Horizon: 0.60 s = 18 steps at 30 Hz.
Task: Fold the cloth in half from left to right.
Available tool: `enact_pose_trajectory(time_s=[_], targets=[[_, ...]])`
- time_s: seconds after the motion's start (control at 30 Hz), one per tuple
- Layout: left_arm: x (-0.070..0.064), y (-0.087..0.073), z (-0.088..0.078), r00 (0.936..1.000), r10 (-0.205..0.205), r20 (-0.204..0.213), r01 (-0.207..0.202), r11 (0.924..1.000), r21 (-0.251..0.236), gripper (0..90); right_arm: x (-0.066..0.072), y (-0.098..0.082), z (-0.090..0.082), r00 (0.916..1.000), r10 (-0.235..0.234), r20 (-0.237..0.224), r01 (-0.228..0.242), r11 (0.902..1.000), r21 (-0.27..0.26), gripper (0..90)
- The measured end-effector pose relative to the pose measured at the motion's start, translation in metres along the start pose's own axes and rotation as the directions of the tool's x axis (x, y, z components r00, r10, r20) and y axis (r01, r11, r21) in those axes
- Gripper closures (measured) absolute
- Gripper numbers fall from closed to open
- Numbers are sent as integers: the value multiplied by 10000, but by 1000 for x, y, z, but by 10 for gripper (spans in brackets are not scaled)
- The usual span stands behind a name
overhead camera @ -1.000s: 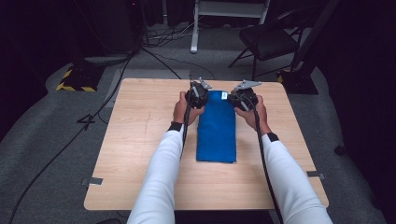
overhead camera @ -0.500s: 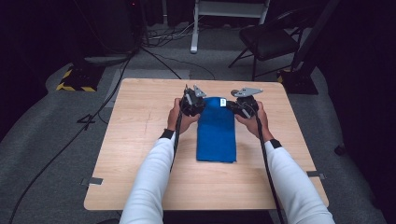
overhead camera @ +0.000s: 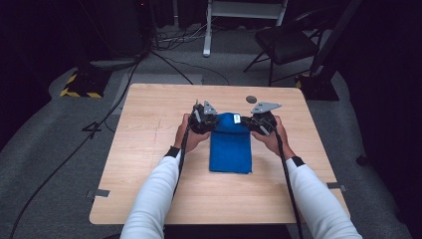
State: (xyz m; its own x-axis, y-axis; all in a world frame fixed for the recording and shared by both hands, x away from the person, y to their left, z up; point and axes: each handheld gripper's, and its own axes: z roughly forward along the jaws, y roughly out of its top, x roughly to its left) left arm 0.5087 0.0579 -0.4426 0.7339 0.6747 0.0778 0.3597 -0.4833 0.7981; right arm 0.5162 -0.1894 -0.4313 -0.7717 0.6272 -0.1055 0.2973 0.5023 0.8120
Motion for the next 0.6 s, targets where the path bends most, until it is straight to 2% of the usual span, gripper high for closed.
enact_pose_trajectory(time_s=[0.07,0.17,0.27,0.57,0.6], targets=[[-2,-4,-6,9999,122,113,-121,9999,-99,753,3,-3,-4,9999,-72,-152,72,10000,-12,839],[-4,-9,-11,9996,91,267,-87,9999,-130,751,6,-5,-7,9995,-132,-286,134,9999,61,838],[-8,-17,-17,9986,178,502,-172,9998,-123,750,13,-10,-11,9978,-199,-624,206,9997,96,835],[-21,-30,-30,9960,425,787,-422,9991,-58,744,25,-18,-20,9935,-385,-1070,413,9989,237,832],[-25,-33,-32,9948,567,847,-570,9984,2,747,27,-20,-22,9925,-387,-1156,415,9989,221,832]])
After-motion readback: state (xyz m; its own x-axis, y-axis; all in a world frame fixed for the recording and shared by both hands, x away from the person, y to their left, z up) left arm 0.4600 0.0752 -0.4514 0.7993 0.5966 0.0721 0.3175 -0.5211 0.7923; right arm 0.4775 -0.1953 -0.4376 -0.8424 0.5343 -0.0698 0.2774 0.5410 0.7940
